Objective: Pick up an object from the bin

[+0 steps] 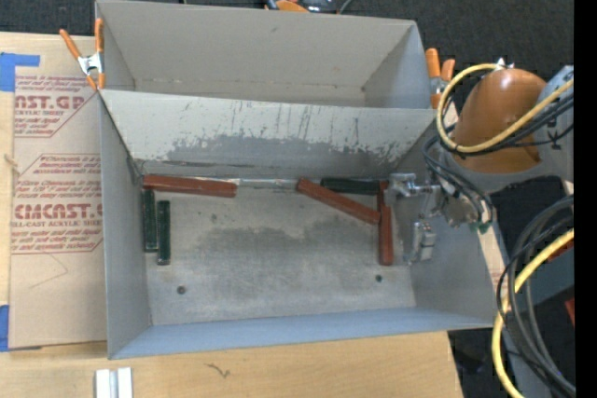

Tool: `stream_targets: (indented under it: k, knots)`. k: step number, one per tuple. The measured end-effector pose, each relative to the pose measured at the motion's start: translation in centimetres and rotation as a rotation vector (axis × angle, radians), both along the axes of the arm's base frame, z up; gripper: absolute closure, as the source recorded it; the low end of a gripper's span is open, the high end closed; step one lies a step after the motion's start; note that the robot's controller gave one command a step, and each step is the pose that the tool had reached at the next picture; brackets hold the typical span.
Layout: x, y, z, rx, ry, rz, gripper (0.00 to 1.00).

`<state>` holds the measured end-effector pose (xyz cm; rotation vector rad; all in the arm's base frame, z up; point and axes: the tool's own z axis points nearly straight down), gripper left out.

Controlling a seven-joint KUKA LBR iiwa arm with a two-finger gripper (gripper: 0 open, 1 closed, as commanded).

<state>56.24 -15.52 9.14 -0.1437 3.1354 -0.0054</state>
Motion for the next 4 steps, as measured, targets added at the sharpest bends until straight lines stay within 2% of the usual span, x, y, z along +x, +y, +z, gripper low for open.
stream_targets:
  k: [1, 2, 3, 4]
  knots:
    - [3.1, 6.2, -2.1, 0.004, -0.001, 0.215, 0.0]
    - [3.1, 6.0, -2.1, 0.004, -0.001, 0.213, 1.0]
    - [3.1, 9.3, 9.5, 0.002, -0.007, 0.261, 1.0]
    - [1.7, 8.1, 13.0, 0.001, -0.001, 0.44, 1.0]
